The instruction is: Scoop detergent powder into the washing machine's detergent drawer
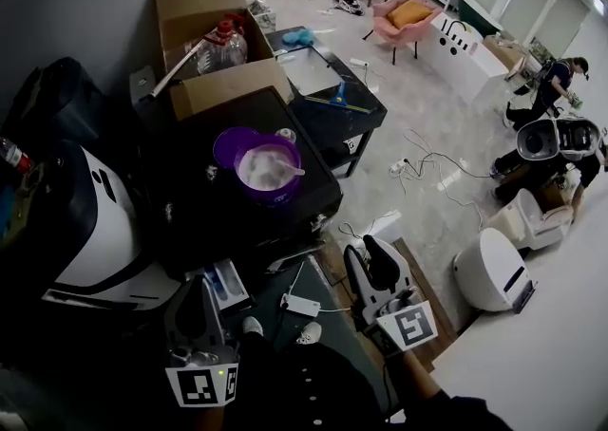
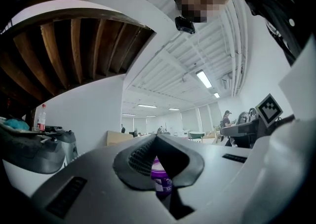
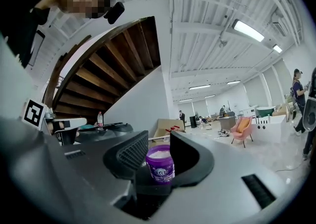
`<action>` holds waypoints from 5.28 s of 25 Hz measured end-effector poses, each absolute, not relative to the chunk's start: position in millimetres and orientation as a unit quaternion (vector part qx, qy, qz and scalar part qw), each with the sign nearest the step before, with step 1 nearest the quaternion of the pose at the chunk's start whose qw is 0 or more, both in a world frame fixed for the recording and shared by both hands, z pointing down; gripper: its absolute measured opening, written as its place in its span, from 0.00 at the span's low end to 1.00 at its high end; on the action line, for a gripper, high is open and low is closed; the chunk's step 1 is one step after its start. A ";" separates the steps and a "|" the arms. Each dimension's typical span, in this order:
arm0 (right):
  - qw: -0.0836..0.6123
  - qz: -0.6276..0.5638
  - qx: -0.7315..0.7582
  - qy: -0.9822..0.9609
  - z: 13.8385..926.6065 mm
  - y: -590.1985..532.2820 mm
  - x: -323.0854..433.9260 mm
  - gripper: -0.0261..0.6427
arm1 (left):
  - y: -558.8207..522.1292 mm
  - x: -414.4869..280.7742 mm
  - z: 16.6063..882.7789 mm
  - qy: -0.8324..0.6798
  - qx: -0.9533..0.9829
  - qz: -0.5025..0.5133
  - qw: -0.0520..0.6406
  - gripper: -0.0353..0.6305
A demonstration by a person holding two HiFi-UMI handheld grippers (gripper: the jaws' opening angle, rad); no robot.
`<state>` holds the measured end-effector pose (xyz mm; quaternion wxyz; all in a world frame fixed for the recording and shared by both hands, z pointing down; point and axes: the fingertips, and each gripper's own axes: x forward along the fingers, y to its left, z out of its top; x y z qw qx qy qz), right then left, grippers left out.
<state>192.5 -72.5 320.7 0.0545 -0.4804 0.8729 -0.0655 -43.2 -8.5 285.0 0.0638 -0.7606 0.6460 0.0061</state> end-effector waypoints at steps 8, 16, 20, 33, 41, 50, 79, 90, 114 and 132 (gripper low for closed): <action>0.018 -0.106 -0.448 0.888 343.7 -121.2 155.1 0.24 | -38.4 -80.1 283.9 0.649 -0.757 0.000 0.074 0.06; -0.067 -0.186 -0.418 0.887 404.7 -197.2 136.6 0.25 | -56.2 -119.7 294.1 0.648 -0.758 -0.011 0.074 0.06; -0.091 -0.244 -0.397 0.880 435.8 -226.3 135.5 0.25 | -61.9 -131.2 308.6 0.644 -0.762 -0.024 0.060 0.06; -0.106 -0.382 -0.318 0.861 473.2 -265.9 114.4 0.25 | -84.5 -143.6 348.9 0.640 -0.767 -0.053 0.009 0.06; -0.105 -0.383 -0.302 0.867 466.0 -268.8 112.6 0.09 | -95.4 -145.3 359.6 0.643 -0.764 -0.054 -0.007 0.06; -0.150 -0.251 -0.297 0.909 439.7 -276.4 104.4 0.08 | -100.8 -146.3 360.2 0.645 -0.763 -0.052 -0.011 0.06; -0.294 -0.145 -0.295 0.897 463.5 -285.3 45.9 0.08 | -103.0 -159.9 373.8 0.653 -0.755 -0.058 -0.029 0.06; -0.158 -0.350 -0.302 0.873 459.1 -286.8 59.7 0.08 | -104.2 -156.8 368.8 0.646 -0.761 -0.051 -0.021 0.06; 0.051 -0.482 -0.299 0.822 427.0 -269.4 84.7 0.08 | -79.0 -146.4 326.4 0.653 -0.757 -0.028 0.029 0.06; 0.067 -0.517 -0.160 0.838 377.4 -179.3 22.6 0.08 | -46.2 -162.9 308.0 0.690 -0.722 -0.019 0.055 0.06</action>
